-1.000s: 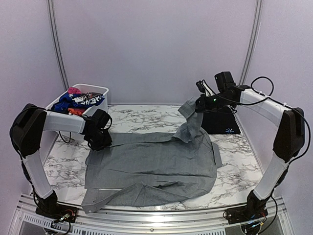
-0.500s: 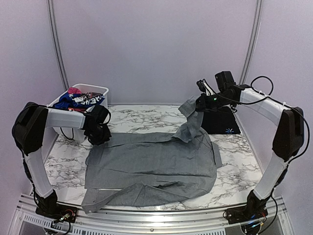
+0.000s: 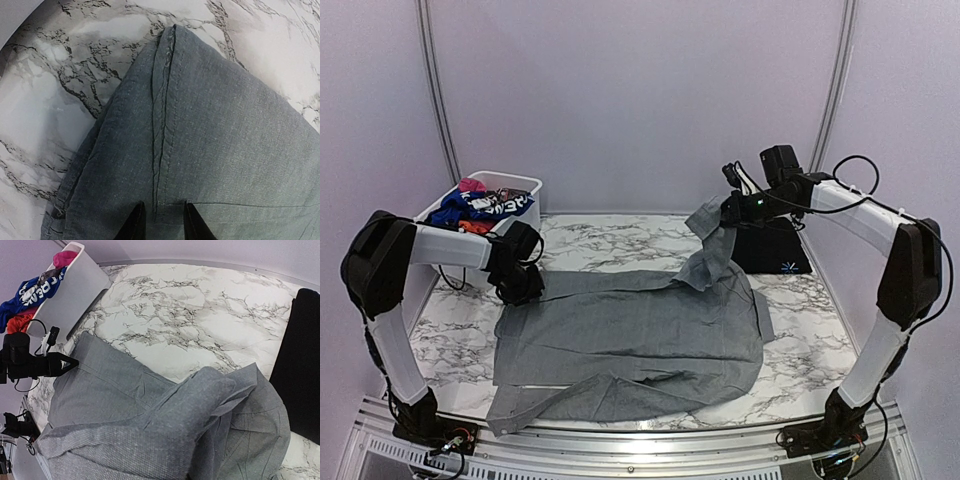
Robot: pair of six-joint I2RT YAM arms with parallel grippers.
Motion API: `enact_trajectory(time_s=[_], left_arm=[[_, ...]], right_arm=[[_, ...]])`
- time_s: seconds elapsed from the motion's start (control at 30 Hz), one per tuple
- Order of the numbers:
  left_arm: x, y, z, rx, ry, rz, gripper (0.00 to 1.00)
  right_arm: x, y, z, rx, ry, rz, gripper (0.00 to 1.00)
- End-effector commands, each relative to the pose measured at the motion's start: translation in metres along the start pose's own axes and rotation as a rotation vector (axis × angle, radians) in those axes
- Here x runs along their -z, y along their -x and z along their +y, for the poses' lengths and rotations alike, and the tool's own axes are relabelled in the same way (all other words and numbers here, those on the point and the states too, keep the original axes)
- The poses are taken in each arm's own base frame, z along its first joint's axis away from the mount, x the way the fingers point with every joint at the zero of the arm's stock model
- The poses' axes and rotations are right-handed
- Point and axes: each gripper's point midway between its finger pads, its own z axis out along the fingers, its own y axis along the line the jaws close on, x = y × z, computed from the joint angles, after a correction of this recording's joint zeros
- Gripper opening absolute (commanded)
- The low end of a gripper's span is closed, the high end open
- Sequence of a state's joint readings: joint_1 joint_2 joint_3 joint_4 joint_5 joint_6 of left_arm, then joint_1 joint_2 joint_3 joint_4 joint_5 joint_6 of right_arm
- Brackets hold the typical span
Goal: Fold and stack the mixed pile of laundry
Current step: Pick up the flattened shirt from the center of the board.
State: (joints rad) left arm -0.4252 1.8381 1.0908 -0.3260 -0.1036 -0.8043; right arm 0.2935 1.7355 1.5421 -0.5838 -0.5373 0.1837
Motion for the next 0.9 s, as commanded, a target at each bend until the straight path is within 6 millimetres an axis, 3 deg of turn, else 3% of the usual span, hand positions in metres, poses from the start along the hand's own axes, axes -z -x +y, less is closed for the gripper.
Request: enact_trajectory(time_s=[0.0,0.27,0.43,0.53,0.73,0.87], left_arm=[[-0.01,-0.006,0.002,-0.013,0.024,0.036,0.27],[-0.013,-0.001,-0.005,-0.034,0.024,0.047,0.13],[-0.003,0.009,-0.01,-0.04,0.013,0.012,0.1],[0.004,0.018,-0.014,-0.047,0.009,-0.016,0.01],[0.02,0.036,-0.026,-0.046,-0.02,-0.069,0.0],[0.037,0.055,-0.039,-0.057,-0.056,-0.124,0.0]], right_arm=[[0.002,0.014,0.001,0.006,0.013,-0.035,0.0],[0.003,0.013,0.0,0.001,0.01,-0.033,0.0],[0.003,0.014,0.001,0.002,0.011,-0.033,0.0],[0.002,0.015,0.001,0.003,0.012,-0.034,0.0],[0.006,0.024,0.003,0.013,0.005,-0.05,0.0],[0.017,0.045,-0.008,0.01,-0.022,-0.098,0.0]])
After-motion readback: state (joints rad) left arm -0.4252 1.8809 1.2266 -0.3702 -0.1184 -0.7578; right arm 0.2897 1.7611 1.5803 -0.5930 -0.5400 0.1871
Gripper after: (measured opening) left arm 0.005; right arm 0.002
